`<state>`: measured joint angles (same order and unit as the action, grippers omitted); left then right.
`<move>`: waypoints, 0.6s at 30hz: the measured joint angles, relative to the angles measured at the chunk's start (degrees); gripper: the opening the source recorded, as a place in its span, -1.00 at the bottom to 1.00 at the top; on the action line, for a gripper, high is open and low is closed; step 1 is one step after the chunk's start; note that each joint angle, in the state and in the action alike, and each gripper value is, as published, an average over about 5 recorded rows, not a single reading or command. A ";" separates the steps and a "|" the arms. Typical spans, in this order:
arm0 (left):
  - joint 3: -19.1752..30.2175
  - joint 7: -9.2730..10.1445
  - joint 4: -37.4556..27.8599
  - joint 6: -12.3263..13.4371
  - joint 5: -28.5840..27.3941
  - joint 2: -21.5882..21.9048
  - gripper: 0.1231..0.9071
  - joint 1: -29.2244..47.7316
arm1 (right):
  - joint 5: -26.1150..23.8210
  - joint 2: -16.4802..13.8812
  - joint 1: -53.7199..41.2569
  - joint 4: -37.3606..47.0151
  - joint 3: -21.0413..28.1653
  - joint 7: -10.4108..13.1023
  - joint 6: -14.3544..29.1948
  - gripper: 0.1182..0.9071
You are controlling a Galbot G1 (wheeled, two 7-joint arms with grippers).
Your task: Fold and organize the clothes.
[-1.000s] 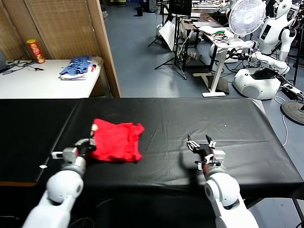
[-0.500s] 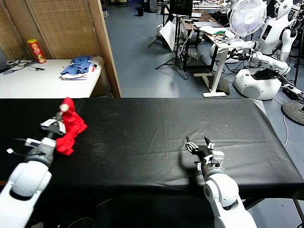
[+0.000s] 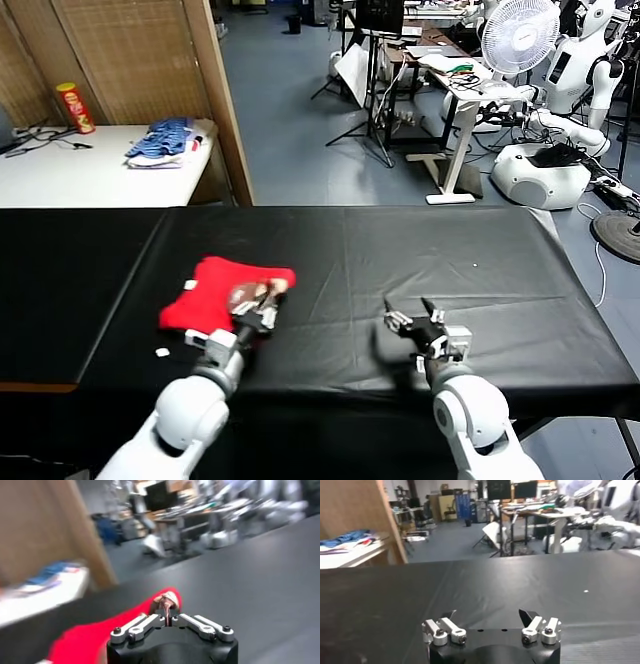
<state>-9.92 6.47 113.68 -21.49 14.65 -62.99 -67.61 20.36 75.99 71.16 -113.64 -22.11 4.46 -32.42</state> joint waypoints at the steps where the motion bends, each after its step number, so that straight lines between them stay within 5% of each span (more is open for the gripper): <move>1: 0.37 -0.81 0.18 0.63 -0.11 -0.18 -0.35 0.32 | 0.62 -0.43 -0.16 -0.09 0.40 -1.04 -0.83 0.72; 5: 0.69 -3.23 1.46 2.61 1.89 -0.01 0.21 1.34 | 4.66 -1.49 -1.47 0.08 2.74 -2.86 -3.93 0.72; 10: -0.48 -3.46 3.50 3.72 4.67 1.12 0.67 1.60 | 11.48 -0.71 -5.05 2.17 7.15 -1.70 -6.56 0.72; 18: -3.08 -2.18 5.19 3.74 4.62 1.85 0.72 -0.64 | 16.25 2.51 -12.37 9.40 13.65 -0.59 -4.93 0.65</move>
<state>-13.00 4.29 118.87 -17.75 19.27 -61.14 -68.25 36.60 78.50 58.79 -104.24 -8.46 3.87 -37.34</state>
